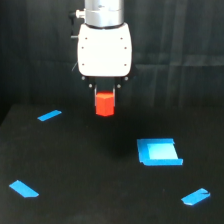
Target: Pick up the red object from the table
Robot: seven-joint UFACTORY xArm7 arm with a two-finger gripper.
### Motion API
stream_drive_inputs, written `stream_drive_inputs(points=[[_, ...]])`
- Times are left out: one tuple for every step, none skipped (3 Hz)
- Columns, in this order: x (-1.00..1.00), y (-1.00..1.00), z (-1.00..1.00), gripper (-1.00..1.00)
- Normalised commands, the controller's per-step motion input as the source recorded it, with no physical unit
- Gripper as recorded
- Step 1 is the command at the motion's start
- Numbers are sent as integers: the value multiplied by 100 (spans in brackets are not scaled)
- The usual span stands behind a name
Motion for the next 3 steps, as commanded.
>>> stream_drive_inputs(points=[[2,5,-6,-97],[-5,2,4,-100],[4,-12,-9,-100]])
